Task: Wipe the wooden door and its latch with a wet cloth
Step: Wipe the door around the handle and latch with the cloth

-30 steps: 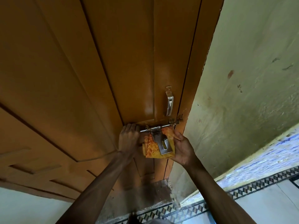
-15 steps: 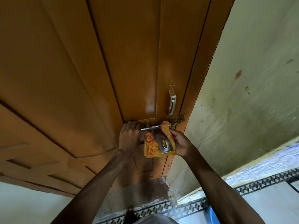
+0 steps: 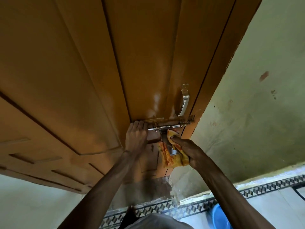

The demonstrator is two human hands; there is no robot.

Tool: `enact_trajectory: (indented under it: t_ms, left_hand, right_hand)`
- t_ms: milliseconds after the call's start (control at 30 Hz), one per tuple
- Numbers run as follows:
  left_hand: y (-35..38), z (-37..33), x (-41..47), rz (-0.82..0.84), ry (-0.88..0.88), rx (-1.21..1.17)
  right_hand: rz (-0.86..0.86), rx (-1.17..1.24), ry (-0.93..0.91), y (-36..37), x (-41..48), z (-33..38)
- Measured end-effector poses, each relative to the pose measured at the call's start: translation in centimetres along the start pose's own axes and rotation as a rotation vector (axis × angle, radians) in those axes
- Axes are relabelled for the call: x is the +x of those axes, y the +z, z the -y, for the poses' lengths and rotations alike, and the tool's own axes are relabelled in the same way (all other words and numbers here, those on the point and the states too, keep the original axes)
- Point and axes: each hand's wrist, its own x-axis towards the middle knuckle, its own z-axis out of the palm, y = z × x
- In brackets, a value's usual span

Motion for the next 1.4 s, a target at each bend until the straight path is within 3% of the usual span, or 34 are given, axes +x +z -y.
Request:
enact_trajectory:
  t_ms: [67, 233, 300, 367, 500, 600, 667, 767, 867, 1167, 1333, 1400]
  left_hand:
    - [0.1, -0.3, -0.1, 0.01, -0.01, -0.009]
    - [0.3, -0.3, -0.3, 0.014, -0.031, -0.011]
    - [0.3, -0.3, -0.4, 0.007, -0.033, -0.008]
    - [0.3, -0.3, -0.4, 0.004, -0.032, -0.002]
    - [0.0, -0.4, -0.3, 0.029, -0.041, -0.004]
    - [-0.4, -0.2, -0.3, 0.047, -0.043, -0.009]
    - [-0.5, -0.1, -0.3, 0.05, -0.048, -0.007]
    - [-0.6, -0.3, -0.4, 0.058, -0.054, -0.007]
    - [-0.5, -0.5, -0.3, 0.071, -0.051, -0.015]
    - [-0.4, -0.3, -0.2, 0.089, -0.046, -0.014]
    - [0.1, -0.3, -0.1, 0.065, -0.059, 0.001]
    - [0.1, -0.3, 0.0, 0.03, -0.051, 0.005]
  right_hand:
    - [-0.039, -0.015, -0.019, 0.2, 0.0, 0.2]
    - [0.157, 0.415, 0.016, 0.1, -0.5, -1.9]
    - [0.186, 0.43, 0.013, 0.1, -0.8, -2.6]
    - [0.122, 0.264, -0.03, 0.5, -1.5, -2.2]
    - [-0.248, -0.169, -0.115, 1.7, -2.8, -0.9]
    - [-0.303, -0.308, -0.141, 2.3, -2.9, -0.7]
    - [-0.197, -0.289, -0.073, 1.7, -3.0, -0.4]
    - [0.013, 0.027, 0.053, -0.3, -3.4, -0.1]
    - [0.03, 0.159, 0.072, -1.1, -3.4, -0.7]
    - [-0.382, -0.104, -0.083, 0.3, -4.1, -2.6]
    - [-0.481, 0.205, -0.048, -0.8, -5.4, -4.1]
    - [-0.625, 0.073, -0.18, -0.9, -6.3, -3.7]
